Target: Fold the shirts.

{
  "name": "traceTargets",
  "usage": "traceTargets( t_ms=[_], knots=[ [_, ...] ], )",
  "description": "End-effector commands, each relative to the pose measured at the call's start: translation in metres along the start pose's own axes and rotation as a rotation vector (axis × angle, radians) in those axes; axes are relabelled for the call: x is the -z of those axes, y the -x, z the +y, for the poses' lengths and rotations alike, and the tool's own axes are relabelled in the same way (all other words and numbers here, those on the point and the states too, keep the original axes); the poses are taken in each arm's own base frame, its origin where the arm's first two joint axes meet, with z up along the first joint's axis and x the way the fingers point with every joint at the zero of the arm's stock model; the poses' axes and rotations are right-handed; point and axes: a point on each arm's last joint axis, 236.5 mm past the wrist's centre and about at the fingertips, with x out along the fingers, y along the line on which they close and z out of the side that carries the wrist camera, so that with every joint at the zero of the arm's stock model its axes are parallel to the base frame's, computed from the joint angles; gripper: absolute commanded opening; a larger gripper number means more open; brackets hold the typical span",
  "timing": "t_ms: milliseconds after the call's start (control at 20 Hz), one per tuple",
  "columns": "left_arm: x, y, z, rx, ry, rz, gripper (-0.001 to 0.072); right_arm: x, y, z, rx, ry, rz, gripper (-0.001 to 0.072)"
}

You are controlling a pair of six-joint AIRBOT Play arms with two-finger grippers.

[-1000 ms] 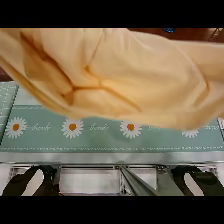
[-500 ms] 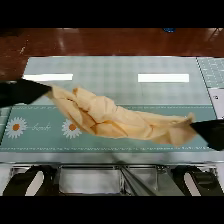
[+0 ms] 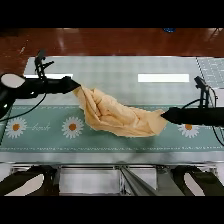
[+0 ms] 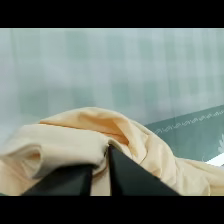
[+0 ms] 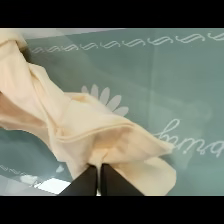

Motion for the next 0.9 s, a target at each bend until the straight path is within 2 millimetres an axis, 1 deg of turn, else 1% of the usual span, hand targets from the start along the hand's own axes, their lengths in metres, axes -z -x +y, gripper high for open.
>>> traceTargets(
  t_ms=[0, 50, 100, 150, 200, 250, 300, 350, 400, 450, 500, 550, 600, 650, 700, 750, 850],
  knots=[
    [-0.019, -0.040, 0.002, 0.016, 0.042, 0.045, 0.0506, -0.011, -0.043, -0.013, -0.043, -0.058, 0.057, 0.0021],
    [-0.019, -0.043, -0.001, 0.032, 0.047, 0.074, 0.0509, -0.015, -0.053, -0.016, -0.055, -0.085, 0.059, 0.0091],
    [-0.022, -0.041, -0.003, 0.044, 0.040, 0.095, 0.0509, -0.018, -0.060, -0.017, -0.065, -0.106, 0.062, 0.0342],
    [-0.027, -0.036, -0.004, 0.054, 0.038, 0.103, 0.0509, -0.023, -0.063, -0.021, -0.060, -0.071, 0.070, 0.0409],
    [-0.033, -0.026, -0.003, 0.061, 0.038, 0.102, 0.0508, -0.031, -0.058, -0.025, -0.044, -0.055, 0.075, 0.0409],
    [-0.039, -0.012, -0.001, 0.071, 0.046, 0.110, 0.0508, -0.044, -0.045, -0.028, -0.029, -0.039, 0.060, 0.0409],
    [-0.041, 0.002, 0.005, 0.074, 0.070, 0.126, 0.0509, -0.065, -0.024, -0.033, -0.008, -0.026, 0.014, 0.0408],
    [-0.039, 0.017, 0.013, 0.074, 0.091, 0.147, 0.0508, -0.088, 0.003, -0.042, 0.022, -0.021, -0.058, 0.0408],
    [-0.030, 0.029, 0.023, 0.057, 0.100, 0.179, 0.0508, -0.109, 0.029, -0.054, 0.059, -0.029, -0.139, 0.0408],
    [-0.017, 0.035, 0.035, 0.026, 0.108, 0.211, 0.0508, -0.124, 0.053, -0.069, 0.094, -0.054, -0.212, 0.0408],
    [-0.001, 0.038, 0.048, -0.011, 0.128, 0.235, 0.0508, -0.132, 0.072, -0.085, 0.115, -0.101, -0.266, 0.0408],
    [0.023, 0.037, 0.058, -0.035, 0.171, 0.265, 0.0508, -0.128, 0.082, -0.101, 0.135, -0.143, -0.274, 0.0407],
    [0.048, 0.034, 0.064, -0.043, 0.210, 0.297, 0.0508, -0.119, 0.085, -0.113, 0.157, -0.167, -0.249, 0.0407],
    [0.078, 0.030, 0.071, -0.052, 0.252, 0.334, 0.0508, -0.107, 0.083, -0.125, 0.181, -0.188, -0.217, 0.0407],
    [0.106, 0.026, 0.078, -0.066, 0.298, 0.366, 0.0508, -0.096, 0.076, -0.132, 0.195, -0.203, -0.181, 0.0407],
    [0.129, 0.024, 0.086, -0.080, 0.336, 0.390, 0.0508, -0.084, 0.065, -0.138, 0.197, -0.221, -0.149, 0.0407],
    [0.163, 0.019, 0.098, -0.104, 0.405, 0.422, 0.0508, -0.058, 0.042, -0.143, 0.168, -0.276, -0.089, 0.0407]
  ],
)
